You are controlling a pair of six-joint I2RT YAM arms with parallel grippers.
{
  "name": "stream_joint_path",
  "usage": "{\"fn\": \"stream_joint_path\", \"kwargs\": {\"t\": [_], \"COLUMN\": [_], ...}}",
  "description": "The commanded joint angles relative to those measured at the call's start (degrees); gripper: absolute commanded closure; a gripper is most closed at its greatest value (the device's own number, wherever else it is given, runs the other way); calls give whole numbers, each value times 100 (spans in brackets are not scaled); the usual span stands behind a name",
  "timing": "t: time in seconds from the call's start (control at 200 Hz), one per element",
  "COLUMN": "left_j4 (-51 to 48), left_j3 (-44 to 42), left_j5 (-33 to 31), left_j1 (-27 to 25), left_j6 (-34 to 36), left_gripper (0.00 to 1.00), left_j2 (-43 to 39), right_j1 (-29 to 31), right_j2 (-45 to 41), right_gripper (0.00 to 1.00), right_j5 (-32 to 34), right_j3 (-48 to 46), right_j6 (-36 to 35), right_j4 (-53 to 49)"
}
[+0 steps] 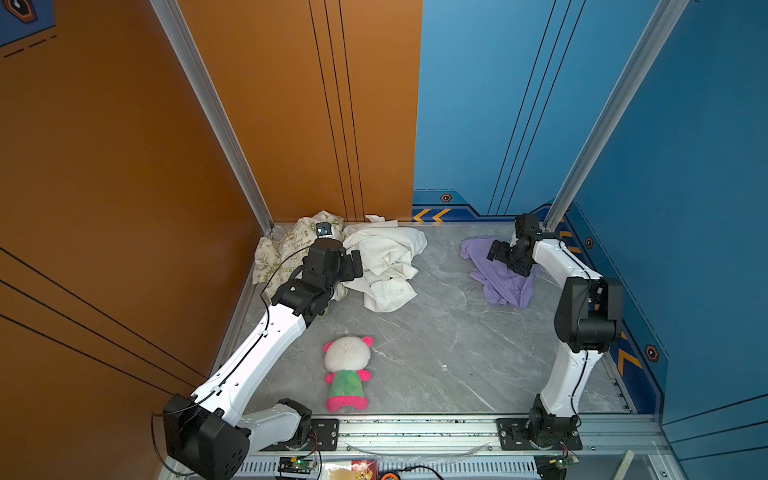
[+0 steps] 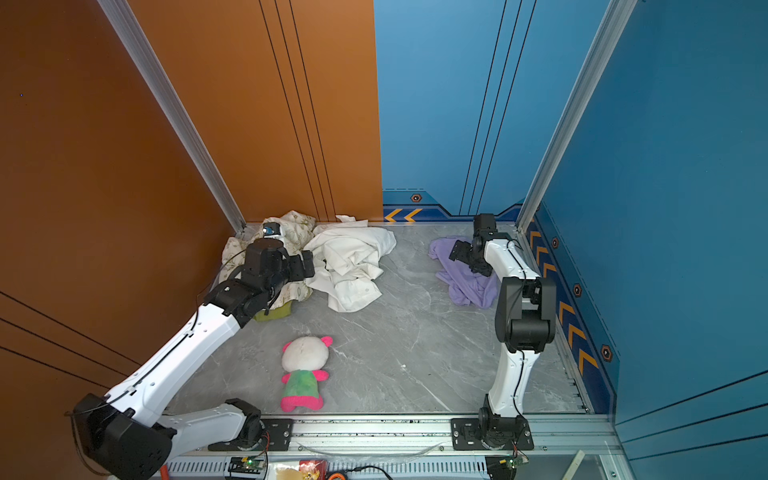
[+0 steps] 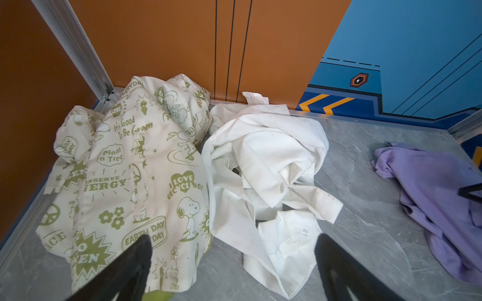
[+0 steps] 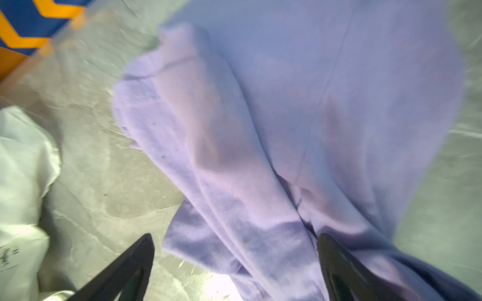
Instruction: Pick out a specific cloth from the pile
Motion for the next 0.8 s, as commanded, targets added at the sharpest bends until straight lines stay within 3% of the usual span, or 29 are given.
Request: {"fn": "stream_joint_path", "kwargs": {"t": [0.0, 0.26, 0.561, 0.701, 0.796], "left_j4": [-40, 1086, 3107, 3940, 4471], "left_j3": [-211, -1458, -3311, -3787, -3999], "left_j5": [-352, -660, -788, -752, -625], "left_j1": [171, 602, 1208, 1342, 1414], "left_j6": [306, 941, 964, 1198, 1299], "left_gripper": [2, 2, 2, 2, 2], "left_j2": [-5, -325, -503, -279, -57], "right_j1": [-33, -84, -408, -419, -415], "right_j2": [-964, -2667, -4243, -4627, -4618], "right_gripper": [1, 0, 0, 0, 0], "right_j5": [372, 696, 1330, 1520, 1560], "right_j3": [-349, -2290, -5388, -6649, -7013], "right_j6": [-292, -832, -984, -1114, -1202], "right_j4": [334, 2002, 4287, 5623, 5907]}}
